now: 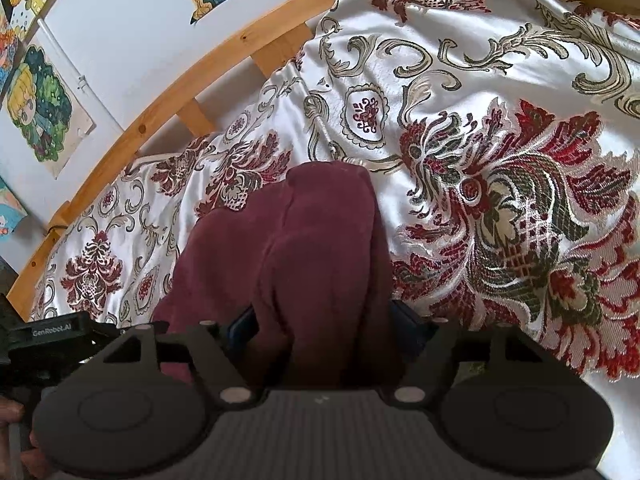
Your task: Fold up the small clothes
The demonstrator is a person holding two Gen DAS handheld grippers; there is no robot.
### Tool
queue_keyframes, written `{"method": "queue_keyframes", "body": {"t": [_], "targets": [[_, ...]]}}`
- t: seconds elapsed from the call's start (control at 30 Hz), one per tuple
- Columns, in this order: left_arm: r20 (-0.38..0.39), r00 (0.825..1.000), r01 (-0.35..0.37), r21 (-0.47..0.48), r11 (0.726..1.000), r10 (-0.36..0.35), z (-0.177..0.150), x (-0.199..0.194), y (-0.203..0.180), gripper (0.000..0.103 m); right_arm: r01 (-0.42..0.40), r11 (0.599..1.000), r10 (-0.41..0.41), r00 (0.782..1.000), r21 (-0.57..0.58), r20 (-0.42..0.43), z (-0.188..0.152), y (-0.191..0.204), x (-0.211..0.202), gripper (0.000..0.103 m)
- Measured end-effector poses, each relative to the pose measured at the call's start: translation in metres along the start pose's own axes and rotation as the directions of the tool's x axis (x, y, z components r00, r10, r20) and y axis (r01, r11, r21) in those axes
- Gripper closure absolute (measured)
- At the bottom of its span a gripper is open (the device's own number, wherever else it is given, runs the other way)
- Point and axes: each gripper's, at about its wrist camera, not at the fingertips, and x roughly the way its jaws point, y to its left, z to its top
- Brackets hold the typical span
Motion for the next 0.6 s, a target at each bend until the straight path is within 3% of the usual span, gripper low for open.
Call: {"method": "queue_keyframes", "body": {"t": [0.3,0.5,0.6], "targets": [[0.018,0.996,-0.088,0.145,0.986,0.086,-0.002,-0.005,-0.031,0.069,0.003,1.000,-0.003,1.000,-0.028,0.008,-0.002,0.007,-0.004,0.042],[0.028,0.992,-0.126,0.195,0.973,0.123,0.000,-0.014,-0.049,0.075,-0.021,1.000,0.022,0.999,-0.018,0.035,-0.003,0.007,-0.008,0.062],[0.061,0.986,-0.165,0.268,0.949,0.154,-0.003,-0.020,-0.066,0.077,-0.010,0.997,0.015,0.997,-0.077,0.072,-0.004,0.016,-0.014,0.068]]}}
